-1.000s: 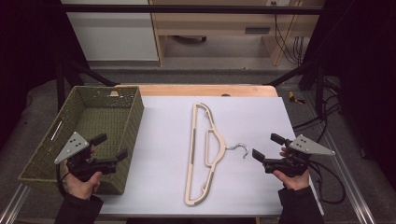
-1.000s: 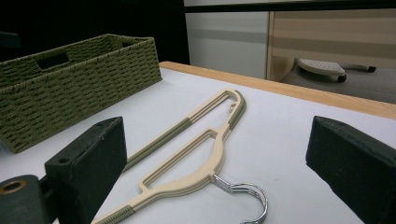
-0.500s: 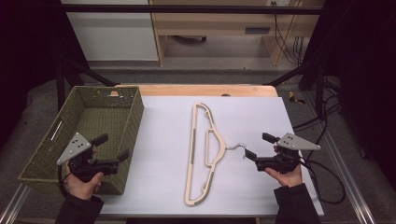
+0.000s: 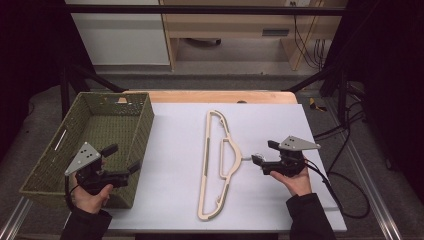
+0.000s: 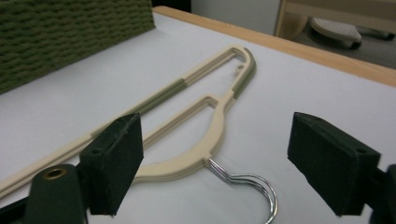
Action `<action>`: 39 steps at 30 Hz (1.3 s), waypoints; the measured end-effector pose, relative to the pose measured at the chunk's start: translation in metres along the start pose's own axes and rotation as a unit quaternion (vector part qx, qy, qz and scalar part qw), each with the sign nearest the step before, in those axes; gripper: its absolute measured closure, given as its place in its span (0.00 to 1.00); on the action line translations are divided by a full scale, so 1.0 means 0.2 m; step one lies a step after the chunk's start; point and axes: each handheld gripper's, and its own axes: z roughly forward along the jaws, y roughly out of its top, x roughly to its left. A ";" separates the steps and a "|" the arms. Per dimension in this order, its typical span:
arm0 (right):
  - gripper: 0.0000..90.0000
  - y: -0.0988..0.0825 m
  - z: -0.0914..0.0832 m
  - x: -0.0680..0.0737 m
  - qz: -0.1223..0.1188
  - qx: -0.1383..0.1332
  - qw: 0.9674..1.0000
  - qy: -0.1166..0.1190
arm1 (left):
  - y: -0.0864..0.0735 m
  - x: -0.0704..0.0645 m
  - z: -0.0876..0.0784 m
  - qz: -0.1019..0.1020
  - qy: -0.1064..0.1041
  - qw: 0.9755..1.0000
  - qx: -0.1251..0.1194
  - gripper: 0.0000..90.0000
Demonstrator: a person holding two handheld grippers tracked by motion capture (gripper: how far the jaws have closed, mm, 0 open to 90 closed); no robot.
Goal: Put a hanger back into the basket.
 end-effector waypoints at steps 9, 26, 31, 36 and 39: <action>0.46 -0.07 0.14 -0.07 0.012 0.053 0.998 -0.034 | 0.00 -0.01 0.00 0.001 0.002 1.000 0.001 0.05; 0.74 -0.23 0.25 -0.21 0.053 0.127 0.988 -0.067 | 0.00 -0.03 0.02 0.004 -0.005 1.000 0.006 0.05; 0.79 -0.24 0.27 -0.21 0.062 0.136 0.987 -0.059 | 0.00 -0.03 0.03 0.004 -0.007 1.000 0.009 0.05; 0.90 -0.24 0.28 -0.22 0.067 0.140 0.986 -0.053 | 0.00 -0.04 0.04 0.005 -0.008 1.000 0.010 0.05; 0.96 -0.24 0.28 -0.23 0.068 0.139 0.987 -0.048 | 0.00 -0.04 0.04 0.004 -0.008 1.000 0.011 0.05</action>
